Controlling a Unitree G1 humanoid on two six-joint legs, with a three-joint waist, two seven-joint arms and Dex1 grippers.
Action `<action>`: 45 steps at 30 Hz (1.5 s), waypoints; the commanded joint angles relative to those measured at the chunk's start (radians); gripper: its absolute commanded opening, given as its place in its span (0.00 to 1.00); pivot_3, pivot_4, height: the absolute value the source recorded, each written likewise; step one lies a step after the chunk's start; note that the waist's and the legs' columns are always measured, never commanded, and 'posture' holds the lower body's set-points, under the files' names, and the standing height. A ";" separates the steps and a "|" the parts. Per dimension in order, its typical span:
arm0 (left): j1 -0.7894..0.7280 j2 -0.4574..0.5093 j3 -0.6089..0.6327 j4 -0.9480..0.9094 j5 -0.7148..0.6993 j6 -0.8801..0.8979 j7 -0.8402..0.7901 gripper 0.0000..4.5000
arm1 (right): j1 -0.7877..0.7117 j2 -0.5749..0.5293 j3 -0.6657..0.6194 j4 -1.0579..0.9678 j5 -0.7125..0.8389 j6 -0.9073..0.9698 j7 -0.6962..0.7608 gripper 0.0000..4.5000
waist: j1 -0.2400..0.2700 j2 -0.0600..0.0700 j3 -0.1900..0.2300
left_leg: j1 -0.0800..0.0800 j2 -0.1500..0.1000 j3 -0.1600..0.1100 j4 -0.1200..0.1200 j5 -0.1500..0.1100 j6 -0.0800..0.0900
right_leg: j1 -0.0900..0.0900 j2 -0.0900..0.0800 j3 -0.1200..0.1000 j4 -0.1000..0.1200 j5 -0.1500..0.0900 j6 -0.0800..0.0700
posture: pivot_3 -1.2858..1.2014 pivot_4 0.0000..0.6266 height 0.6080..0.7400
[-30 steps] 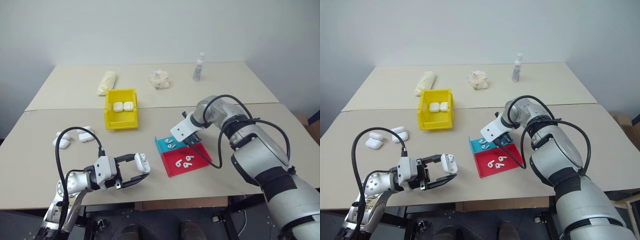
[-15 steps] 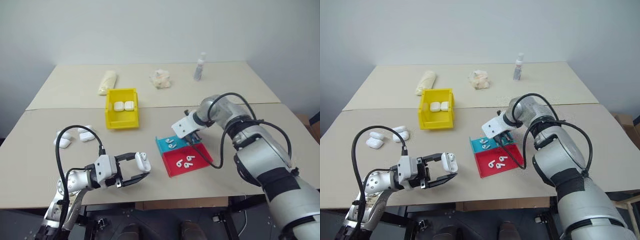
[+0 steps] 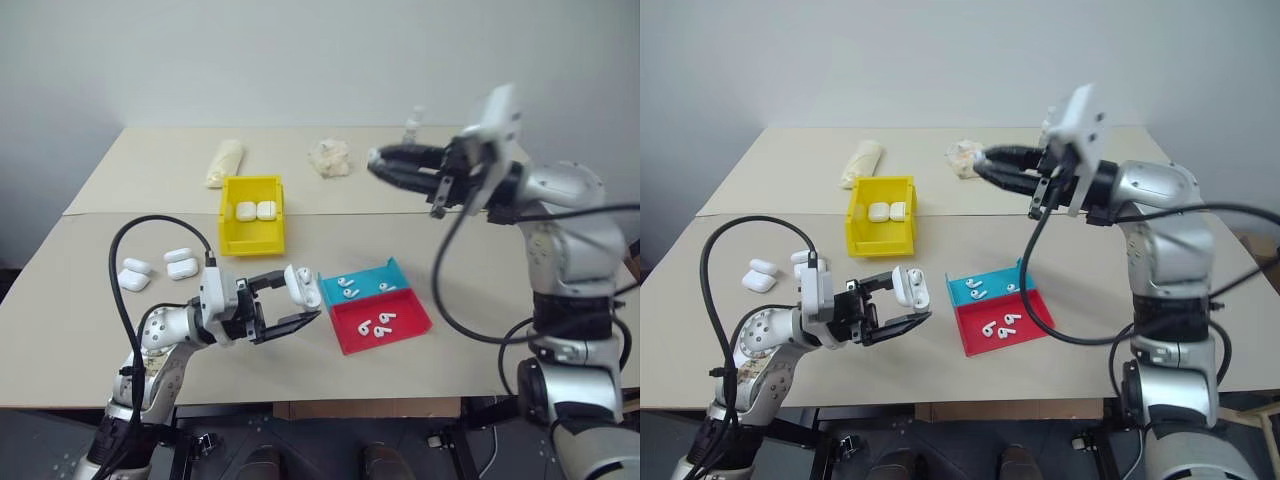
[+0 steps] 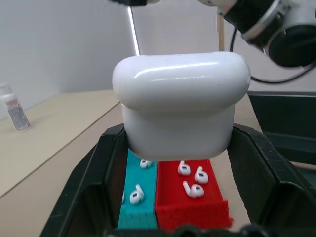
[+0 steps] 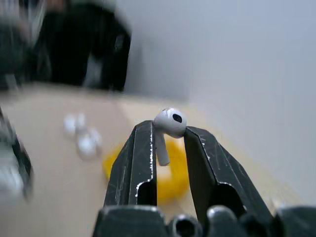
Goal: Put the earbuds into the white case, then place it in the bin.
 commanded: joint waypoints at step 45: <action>-0.105 -0.101 -0.026 -0.004 -0.040 0.040 -0.053 0.61 | 0.545 -0.035 0.275 -0.359 0.129 -0.153 -0.158 0.16 | -0.006 0.000 0.000 | 0.002 -0.002 0.001 0.000 0.000 0.000 | 0.000 0.000 0.004 -0.004 0.001 0.001 | 0.52 0.24 1.00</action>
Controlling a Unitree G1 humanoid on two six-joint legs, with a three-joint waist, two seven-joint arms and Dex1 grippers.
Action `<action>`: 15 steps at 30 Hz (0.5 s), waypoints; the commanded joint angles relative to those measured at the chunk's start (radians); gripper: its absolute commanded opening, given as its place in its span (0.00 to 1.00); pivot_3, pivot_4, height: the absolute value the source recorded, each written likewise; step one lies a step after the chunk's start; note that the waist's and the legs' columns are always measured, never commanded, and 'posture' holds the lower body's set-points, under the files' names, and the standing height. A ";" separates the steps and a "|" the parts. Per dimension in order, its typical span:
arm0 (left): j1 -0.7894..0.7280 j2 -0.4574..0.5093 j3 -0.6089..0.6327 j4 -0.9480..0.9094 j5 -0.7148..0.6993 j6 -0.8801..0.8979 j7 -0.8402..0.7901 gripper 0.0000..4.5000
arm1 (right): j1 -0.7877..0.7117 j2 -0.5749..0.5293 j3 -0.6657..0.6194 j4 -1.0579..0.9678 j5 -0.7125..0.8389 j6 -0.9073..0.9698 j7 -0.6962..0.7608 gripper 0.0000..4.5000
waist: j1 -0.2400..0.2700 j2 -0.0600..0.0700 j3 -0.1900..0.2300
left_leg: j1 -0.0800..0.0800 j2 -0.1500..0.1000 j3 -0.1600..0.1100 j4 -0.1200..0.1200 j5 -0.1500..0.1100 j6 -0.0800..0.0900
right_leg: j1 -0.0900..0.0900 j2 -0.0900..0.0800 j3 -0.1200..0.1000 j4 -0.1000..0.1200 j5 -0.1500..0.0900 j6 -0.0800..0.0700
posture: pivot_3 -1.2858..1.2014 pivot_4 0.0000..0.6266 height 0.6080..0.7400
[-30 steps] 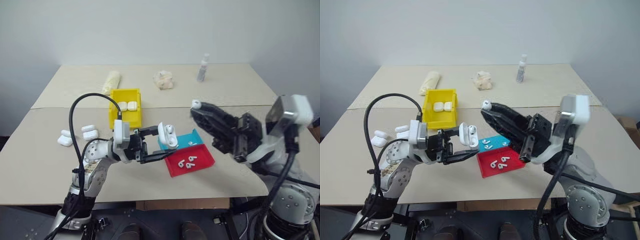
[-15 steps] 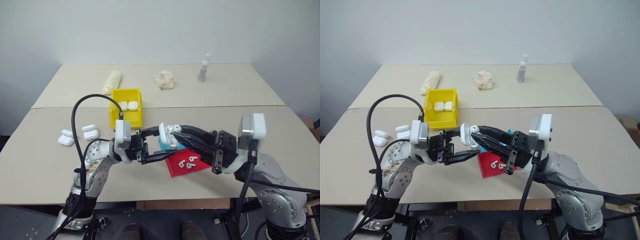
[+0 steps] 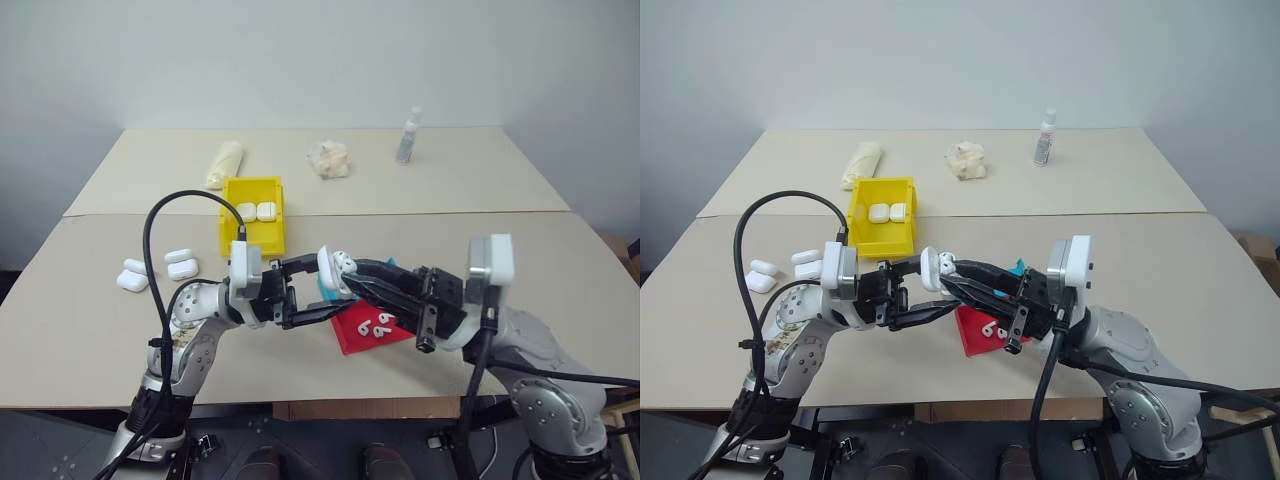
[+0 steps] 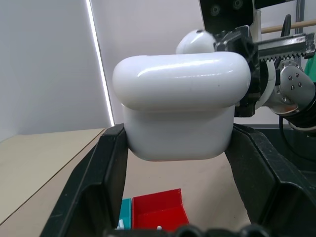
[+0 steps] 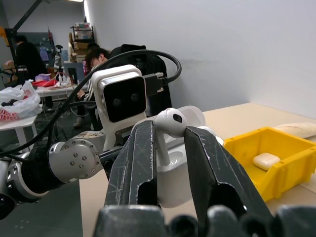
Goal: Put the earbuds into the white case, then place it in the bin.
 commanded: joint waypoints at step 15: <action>-0.012 -0.017 0.014 -0.003 0.007 -0.039 0.009 0.61 | 0.007 -0.032 0.031 -0.006 -0.046 -0.050 0.009 0.69 | 0.000 0.000 0.000 | 0.000 0.000 0.000 0.000 0.000 0.000 | 0.000 0.000 0.000 0.000 0.000 0.000 | 0.52 0.24 1.00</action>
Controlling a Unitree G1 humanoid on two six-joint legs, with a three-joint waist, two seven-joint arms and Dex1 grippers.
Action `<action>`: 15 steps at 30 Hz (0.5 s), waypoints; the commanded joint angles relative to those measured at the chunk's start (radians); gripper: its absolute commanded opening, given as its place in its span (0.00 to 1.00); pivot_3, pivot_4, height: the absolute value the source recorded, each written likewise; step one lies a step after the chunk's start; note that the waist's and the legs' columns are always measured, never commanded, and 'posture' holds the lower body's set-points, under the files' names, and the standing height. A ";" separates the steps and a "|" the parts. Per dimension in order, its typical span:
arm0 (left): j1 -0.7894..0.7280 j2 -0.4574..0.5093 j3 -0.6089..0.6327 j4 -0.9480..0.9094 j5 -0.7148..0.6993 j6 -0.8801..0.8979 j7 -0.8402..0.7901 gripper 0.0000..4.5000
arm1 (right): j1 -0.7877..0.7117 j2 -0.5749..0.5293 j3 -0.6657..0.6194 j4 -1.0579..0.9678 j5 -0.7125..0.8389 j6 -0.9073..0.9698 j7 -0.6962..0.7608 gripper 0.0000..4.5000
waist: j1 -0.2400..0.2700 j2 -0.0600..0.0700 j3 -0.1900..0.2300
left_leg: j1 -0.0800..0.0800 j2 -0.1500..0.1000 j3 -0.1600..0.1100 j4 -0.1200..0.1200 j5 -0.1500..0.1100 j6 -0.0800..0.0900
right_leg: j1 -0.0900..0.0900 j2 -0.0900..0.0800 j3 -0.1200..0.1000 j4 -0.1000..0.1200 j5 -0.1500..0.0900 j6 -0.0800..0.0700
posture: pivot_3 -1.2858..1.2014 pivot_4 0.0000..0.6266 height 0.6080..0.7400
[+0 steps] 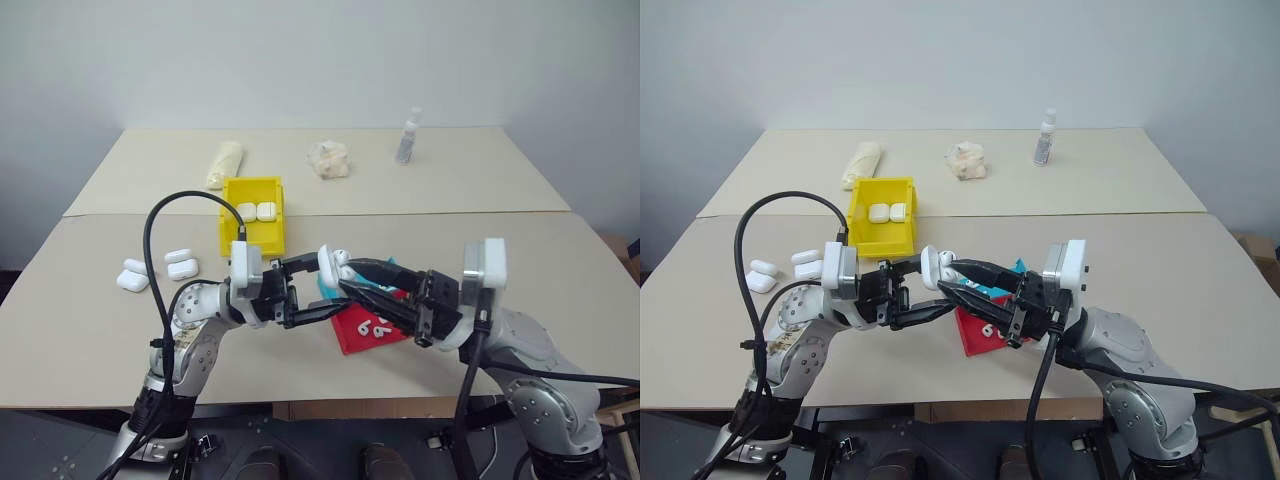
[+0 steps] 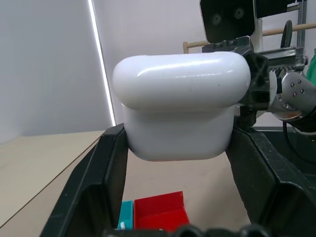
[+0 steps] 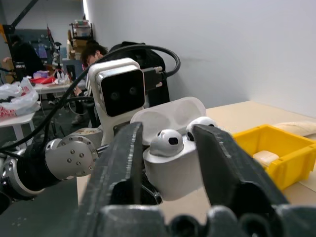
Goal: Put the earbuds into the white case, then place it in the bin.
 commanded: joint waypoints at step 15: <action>-0.089 0.019 -0.062 0.114 0.173 -0.092 -0.014 0.61 | -0.139 -0.241 -0.130 -0.010 0.054 0.068 0.053 0.55 | 0.000 0.000 0.000 | 0.001 0.000 0.000 0.000 0.000 0.000 | 0.001 0.000 0.000 0.000 0.000 0.000 | 0.52 0.24 1.00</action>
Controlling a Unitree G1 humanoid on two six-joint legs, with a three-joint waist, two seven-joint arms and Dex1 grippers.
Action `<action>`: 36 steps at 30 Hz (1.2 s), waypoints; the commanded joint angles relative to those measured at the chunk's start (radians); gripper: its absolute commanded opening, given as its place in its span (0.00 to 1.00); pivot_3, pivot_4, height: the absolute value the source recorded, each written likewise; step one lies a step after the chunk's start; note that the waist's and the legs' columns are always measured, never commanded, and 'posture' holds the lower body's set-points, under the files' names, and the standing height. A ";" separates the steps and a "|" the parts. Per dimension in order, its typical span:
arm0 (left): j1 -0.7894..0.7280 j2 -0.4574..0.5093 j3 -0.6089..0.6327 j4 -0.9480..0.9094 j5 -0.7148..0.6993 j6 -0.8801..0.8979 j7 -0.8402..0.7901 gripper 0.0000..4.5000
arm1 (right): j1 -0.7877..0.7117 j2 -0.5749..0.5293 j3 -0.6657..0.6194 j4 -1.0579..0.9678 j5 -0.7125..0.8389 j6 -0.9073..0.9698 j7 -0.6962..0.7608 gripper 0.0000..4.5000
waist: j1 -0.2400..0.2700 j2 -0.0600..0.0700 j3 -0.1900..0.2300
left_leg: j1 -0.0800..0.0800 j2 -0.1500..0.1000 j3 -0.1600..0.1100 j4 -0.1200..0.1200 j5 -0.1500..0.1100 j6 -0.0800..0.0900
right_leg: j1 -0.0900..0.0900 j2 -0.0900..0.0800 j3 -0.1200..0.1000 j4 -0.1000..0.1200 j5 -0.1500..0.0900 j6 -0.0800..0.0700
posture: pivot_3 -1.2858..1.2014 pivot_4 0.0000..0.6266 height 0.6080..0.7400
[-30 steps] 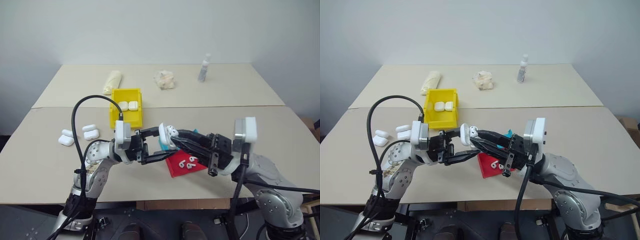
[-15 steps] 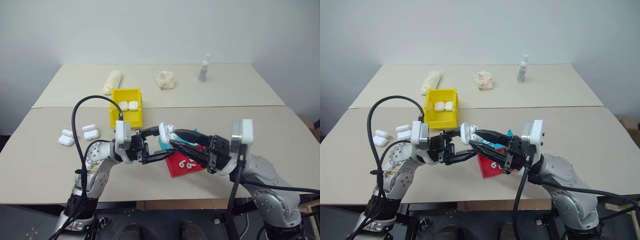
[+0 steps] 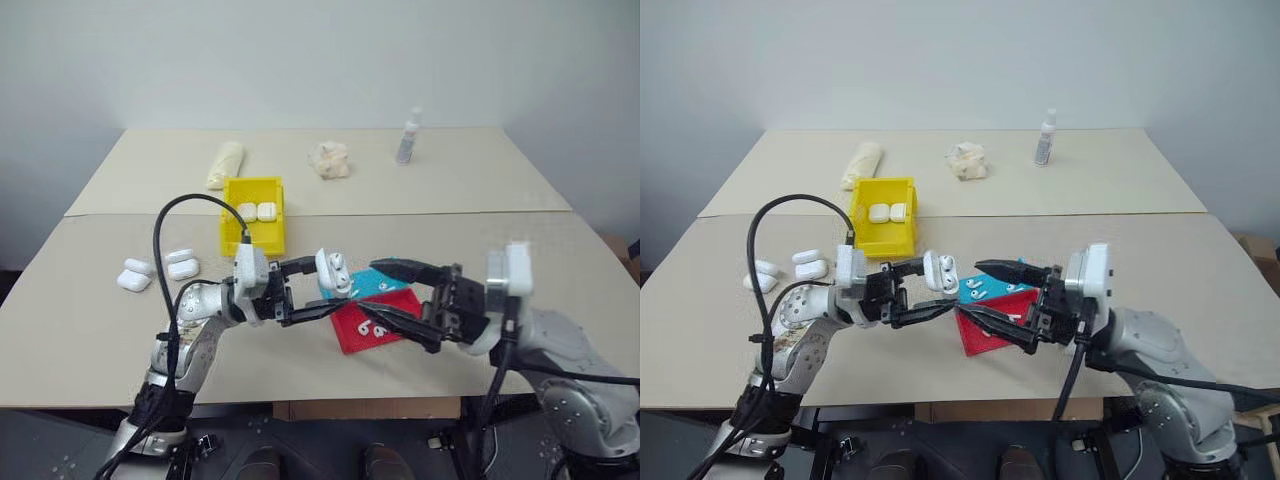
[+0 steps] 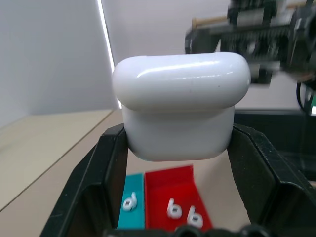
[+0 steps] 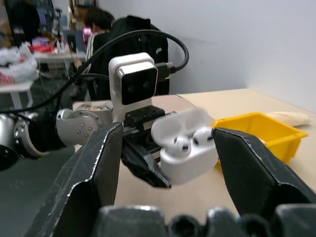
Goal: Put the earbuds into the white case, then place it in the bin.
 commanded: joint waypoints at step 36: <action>-0.074 -0.009 -0.045 0.047 0.146 -0.097 0.047 0.61 | -0.201 -0.139 0.363 -0.056 -0.592 0.018 -0.003 0.01 | 0.002 0.000 0.000 | -0.004 0.000 -0.001 0.003 0.000 0.000 | -0.003 0.000 -0.001 0.000 0.000 0.000 | 0.52 0.24 1.00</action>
